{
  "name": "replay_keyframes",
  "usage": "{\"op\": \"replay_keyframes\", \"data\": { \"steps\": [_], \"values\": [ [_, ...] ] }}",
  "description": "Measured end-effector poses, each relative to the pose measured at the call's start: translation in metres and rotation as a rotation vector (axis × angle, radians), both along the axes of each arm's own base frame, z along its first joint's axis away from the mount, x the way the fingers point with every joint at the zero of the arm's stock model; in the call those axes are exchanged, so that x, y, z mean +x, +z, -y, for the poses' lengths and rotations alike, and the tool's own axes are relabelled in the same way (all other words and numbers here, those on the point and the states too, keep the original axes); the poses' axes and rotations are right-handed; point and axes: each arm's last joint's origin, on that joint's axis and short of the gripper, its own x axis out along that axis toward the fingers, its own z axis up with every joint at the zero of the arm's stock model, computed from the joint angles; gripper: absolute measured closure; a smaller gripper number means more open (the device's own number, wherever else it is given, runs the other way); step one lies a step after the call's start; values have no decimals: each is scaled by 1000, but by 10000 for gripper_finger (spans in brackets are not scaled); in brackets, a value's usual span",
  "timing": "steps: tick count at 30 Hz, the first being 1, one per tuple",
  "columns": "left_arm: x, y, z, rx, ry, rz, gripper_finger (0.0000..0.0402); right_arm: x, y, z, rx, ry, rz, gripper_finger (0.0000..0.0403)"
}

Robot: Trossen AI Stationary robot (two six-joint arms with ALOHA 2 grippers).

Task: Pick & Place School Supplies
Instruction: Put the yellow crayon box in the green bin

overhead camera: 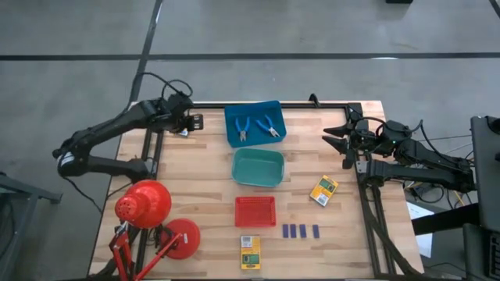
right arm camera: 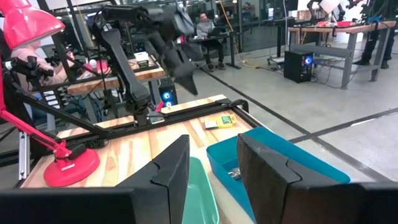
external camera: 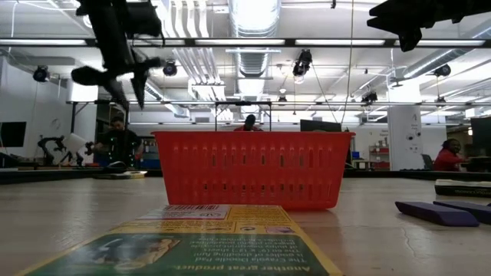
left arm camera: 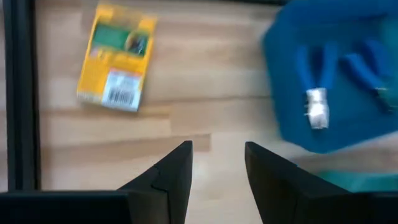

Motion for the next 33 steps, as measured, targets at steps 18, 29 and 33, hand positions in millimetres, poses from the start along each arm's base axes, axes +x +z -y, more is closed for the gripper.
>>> {"op": "replay_keyframes", "data": {
  "steps": [18,29,33],
  "values": [
    [7,-28,-43,25,-25,1,250,0,0,0,0,0,0,275],
    [1,-35,-62,-22,19,50,250,0,0,0,0,0,0,275],
    [-1,-35,-64,-19,83,57,250,0,0,0,0,0,0,275]
  ]
}}
